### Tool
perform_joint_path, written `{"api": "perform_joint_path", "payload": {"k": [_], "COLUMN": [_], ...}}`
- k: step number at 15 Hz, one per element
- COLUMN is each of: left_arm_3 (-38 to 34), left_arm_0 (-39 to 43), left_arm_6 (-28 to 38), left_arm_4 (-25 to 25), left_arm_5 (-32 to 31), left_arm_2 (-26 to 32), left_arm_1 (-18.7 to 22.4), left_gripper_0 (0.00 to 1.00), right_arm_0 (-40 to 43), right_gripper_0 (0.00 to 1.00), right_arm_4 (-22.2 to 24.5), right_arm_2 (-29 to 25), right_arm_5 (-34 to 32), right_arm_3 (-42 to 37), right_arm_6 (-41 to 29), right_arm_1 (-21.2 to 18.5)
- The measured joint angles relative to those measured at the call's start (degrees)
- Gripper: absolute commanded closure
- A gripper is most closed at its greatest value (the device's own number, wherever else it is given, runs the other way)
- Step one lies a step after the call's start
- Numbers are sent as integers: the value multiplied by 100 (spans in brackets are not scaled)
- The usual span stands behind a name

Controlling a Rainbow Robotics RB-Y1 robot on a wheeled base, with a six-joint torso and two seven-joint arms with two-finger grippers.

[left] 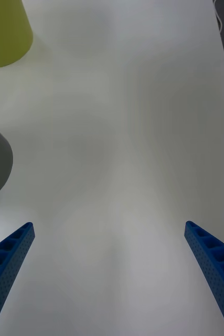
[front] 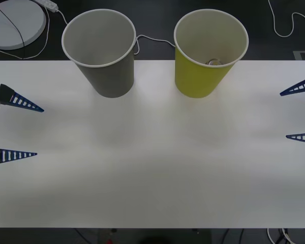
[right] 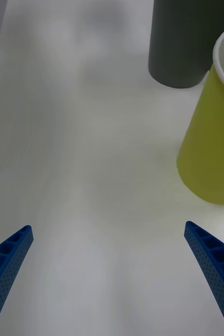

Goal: Put the can into the green bin and the plastic bottle into the gray bin

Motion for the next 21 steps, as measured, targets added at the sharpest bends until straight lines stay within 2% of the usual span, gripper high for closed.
{"api": "perform_joint_path", "payload": {"k": [5,8,11,16,21], "left_arm_3": [0,0,0,0,0], "left_arm_0": [0,0,0,0,0], "left_arm_6": [-1,0,0,-1,-1], "left_arm_4": [0,0,0,0,0], "left_arm_5": [0,0,0,0,0], "left_arm_2": [0,0,0,0,0], "left_arm_1": [0,0,0,0,0], "left_gripper_0": [0,0,0,0,0], "right_arm_0": [569,947,1153,1254,1259], "right_gripper_0": [0,0,0,0,0], "right_arm_4": [119,478,565,1108,1212], "right_arm_2": [-339,-754,-861,-1038,-1021], "right_arm_5": [0,0,2,32,67], "right_arm_3": [-342,-906,-1163,-1576,-1646], "right_arm_6": [30,-36,-53,-108,-134], "right_arm_1": [357,758,1024,1621,1717]}}
